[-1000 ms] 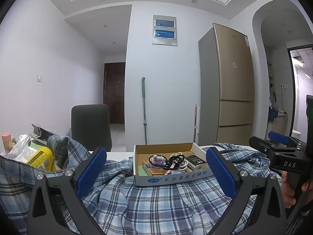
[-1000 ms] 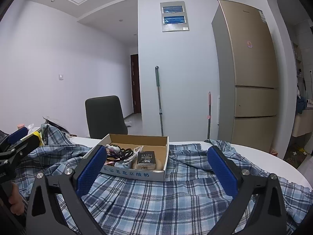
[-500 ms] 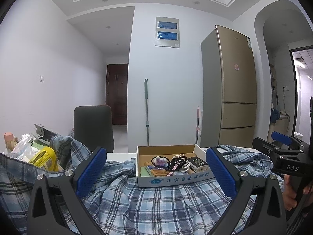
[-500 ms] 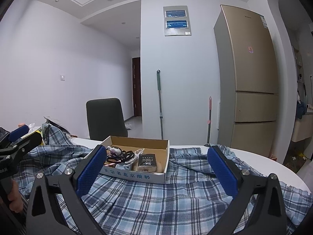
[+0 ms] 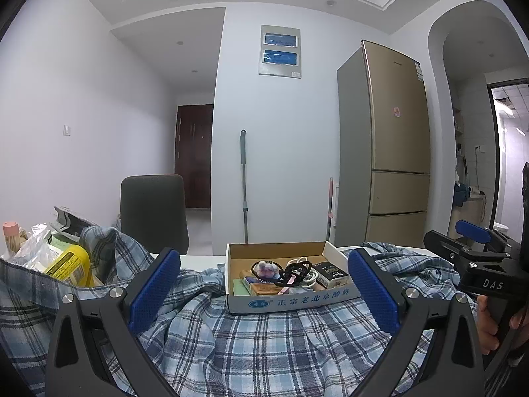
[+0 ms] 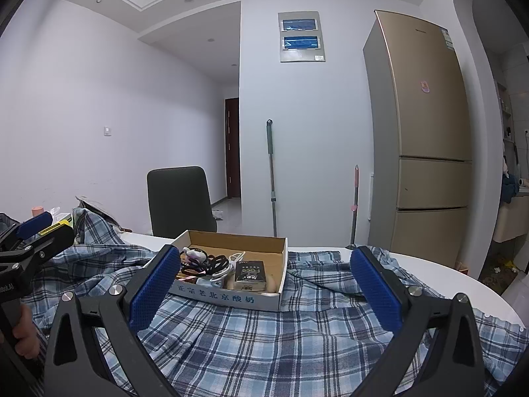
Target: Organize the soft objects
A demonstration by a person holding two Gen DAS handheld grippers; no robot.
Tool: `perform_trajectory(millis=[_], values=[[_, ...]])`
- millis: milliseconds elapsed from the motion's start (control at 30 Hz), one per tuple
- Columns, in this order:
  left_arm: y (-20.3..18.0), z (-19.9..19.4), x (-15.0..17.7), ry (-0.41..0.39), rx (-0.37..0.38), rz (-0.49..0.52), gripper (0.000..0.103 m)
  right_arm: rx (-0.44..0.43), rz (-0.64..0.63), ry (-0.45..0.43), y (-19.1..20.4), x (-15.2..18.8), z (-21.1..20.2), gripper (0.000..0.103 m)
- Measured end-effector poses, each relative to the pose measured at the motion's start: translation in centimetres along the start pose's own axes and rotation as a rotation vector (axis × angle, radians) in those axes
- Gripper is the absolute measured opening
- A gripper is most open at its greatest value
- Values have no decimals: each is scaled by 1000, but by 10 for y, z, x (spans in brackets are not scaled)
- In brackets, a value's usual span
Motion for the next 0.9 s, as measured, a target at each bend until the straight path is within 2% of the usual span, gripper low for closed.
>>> perform_trajectory(millis=[900], values=[[3, 1, 0, 12, -6, 0, 103, -4, -8, 1, 1, -1, 1, 103]])
Point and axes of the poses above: each gripper's, at about its wrist camera, not at the fingertips, and z roughly the way its jaws point, y to its left, x to its underside, the point moved 9 cm from there along z, roughly the way its jaws point, and after that the axes turned 3 degrees about y, right-handed, at the moved point
